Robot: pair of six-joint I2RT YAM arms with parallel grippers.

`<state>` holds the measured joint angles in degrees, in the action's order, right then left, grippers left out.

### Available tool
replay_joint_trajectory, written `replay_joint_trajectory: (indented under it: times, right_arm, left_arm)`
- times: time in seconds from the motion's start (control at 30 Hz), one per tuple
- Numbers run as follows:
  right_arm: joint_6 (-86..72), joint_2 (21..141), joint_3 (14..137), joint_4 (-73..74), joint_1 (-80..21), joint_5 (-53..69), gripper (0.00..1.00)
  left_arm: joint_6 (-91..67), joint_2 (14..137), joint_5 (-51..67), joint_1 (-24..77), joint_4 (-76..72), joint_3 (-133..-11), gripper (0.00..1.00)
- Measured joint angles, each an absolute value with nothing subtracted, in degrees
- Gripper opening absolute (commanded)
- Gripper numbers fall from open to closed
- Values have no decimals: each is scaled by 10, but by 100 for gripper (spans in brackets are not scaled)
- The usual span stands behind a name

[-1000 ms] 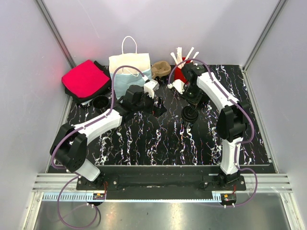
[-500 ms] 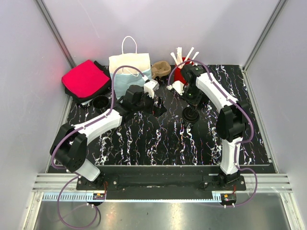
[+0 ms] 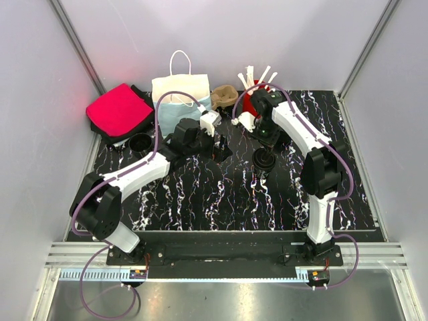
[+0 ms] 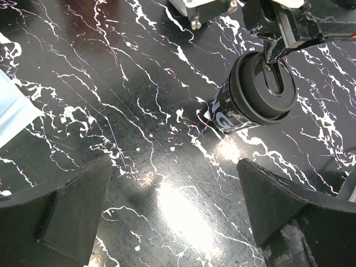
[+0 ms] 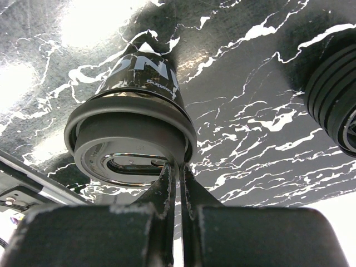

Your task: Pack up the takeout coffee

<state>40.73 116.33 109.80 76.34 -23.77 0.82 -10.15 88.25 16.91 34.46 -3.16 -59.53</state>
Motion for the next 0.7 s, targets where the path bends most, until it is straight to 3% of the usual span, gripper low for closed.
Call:
replay_joint_trajectory:
  times: [0.7]
  right_arm:
    - [408, 1160, 1079, 766, -241, 0, 1]
  left_arm:
    - [-109, 882, 173, 340, -32, -595, 99]
